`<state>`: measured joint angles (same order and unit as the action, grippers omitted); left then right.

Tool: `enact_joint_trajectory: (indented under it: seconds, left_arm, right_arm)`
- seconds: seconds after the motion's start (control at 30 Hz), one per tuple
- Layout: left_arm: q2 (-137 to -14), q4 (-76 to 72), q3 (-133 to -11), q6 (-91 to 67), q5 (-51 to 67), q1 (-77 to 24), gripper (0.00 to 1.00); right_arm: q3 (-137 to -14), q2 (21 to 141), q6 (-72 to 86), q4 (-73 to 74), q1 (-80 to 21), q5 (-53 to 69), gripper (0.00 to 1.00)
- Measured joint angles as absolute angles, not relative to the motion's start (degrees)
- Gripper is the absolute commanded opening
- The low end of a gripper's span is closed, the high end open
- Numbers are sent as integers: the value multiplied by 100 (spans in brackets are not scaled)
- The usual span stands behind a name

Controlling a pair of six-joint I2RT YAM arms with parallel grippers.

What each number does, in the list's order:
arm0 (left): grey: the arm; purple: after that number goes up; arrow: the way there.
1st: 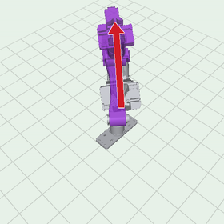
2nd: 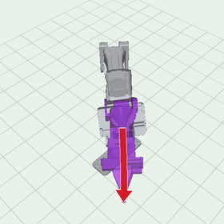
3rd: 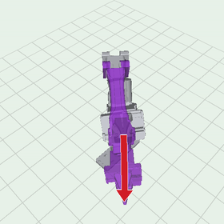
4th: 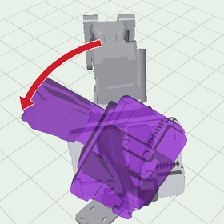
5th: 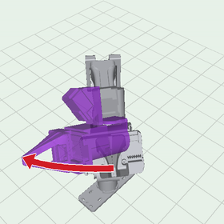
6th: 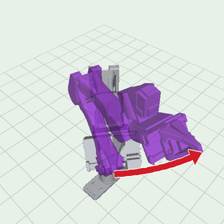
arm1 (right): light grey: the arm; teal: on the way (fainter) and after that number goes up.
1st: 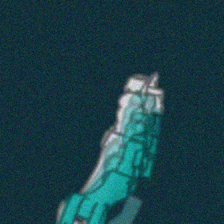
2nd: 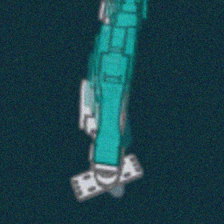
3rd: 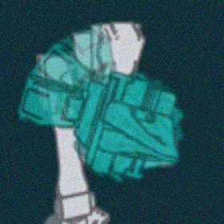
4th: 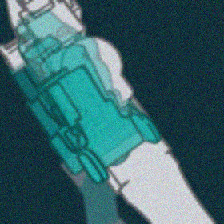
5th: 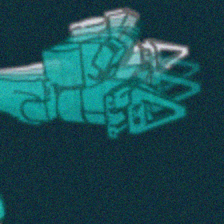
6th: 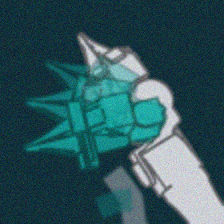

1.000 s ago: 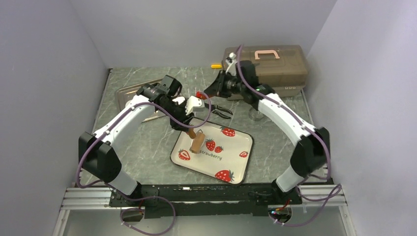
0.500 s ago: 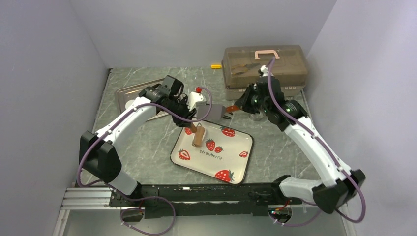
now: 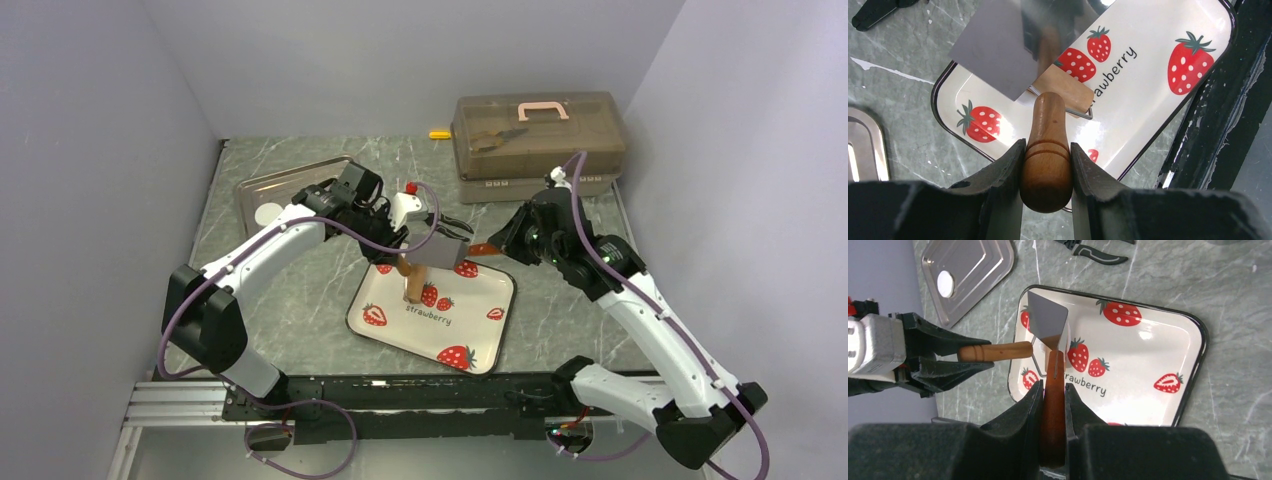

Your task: Roll out the dumpling wrappers from the dough

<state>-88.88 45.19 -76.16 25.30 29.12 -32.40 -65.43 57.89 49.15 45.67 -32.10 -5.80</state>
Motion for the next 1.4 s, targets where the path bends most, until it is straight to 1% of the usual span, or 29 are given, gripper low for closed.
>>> enact_joint_trajectory:
  seconds: [0.27,0.4,0.53,0.87,1.17,1.4]
  left_arm:
    - [-8888,4497,-7616,2517,2908,-3240,0]
    - [-8888,4484,-7616,2517,2886,-3240,0]
    - [-8888,4484,-7616,2517,2864,-3240,0]
    - [-8886,4480,-7614,2515,2867,-3249,0]
    - [-8868,4486,-7609,2515,2867,-3251,0]
    - [-8864,4488,-7609,2493,2862,-3249,0]
  right_arm:
    - [-7091,5452,4880,5579,-3208,-622,0]
    - [-7376,5360,4727,6326,-3203,-757,0]
    - [-7483,5336,4576,6591,-3190,-738,0]
    - [-6486,5260,4567,5955,-3190,-572,0]
    - [-6184,5264,4595,5183,-3159,-657,0]
    - [-6117,5328,4606,4976,-3153,-705,0]
